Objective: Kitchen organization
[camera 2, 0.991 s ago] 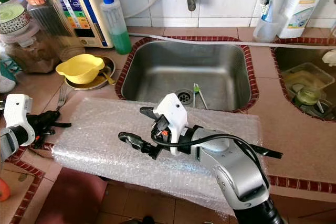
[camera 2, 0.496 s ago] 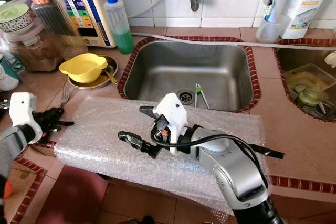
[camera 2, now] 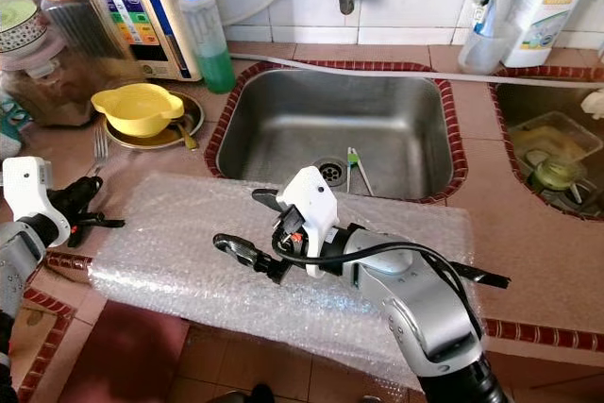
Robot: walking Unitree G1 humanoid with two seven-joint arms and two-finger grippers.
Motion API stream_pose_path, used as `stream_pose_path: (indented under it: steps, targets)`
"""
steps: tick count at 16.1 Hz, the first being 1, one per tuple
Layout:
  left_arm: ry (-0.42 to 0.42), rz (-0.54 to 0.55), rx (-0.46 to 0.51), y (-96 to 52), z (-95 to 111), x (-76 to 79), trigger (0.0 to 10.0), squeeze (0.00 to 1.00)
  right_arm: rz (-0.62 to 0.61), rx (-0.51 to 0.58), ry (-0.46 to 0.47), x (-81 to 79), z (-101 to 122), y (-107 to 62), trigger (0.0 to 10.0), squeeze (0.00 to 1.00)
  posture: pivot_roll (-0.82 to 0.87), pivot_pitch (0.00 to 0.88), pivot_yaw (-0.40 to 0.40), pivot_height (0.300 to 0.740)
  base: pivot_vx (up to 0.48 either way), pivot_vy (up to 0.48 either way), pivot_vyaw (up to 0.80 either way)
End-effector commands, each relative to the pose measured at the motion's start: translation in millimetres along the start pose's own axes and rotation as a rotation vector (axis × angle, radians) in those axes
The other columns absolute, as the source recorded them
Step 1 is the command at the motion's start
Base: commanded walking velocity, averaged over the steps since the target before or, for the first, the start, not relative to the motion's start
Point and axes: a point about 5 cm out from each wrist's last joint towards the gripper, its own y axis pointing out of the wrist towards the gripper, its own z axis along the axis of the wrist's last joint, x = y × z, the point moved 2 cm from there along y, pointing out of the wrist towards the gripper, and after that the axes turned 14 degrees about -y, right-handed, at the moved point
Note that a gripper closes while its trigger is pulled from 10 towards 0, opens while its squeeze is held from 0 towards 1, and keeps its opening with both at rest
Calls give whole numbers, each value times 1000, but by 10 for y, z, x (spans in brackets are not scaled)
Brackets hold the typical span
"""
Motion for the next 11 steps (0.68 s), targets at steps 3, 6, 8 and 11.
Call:
stream_pose_path:
  steps: [3, 6, 8, 11]
  targets:
    - [40, 46, -6, -52, 40, -137, 0, 0, -1, 3, -5, 5, 7, 12, 10000, 0, -208, 128, 119, 740, 0, 0, 0]
    - [90, 62, -108, -73, -87, -196, 0, 0, 1, 1, -7, 9, -1, 13, 10000, 0, -206, 127, 119, 740, 0, 0, 0]
    - [146, 26, -180, -80, -186, -159, 0, 0, 2, 0, -7, 14, -4, 12, 10000, 0, -207, 126, 118, 740, 0, 0, 0]
    - [201, -18, -275, -79, -327, -91, 0, 0, 0, -1, -11, 20, -3, 14, 10000, 0, -210, 124, 120, 740, 0, 0, 0]
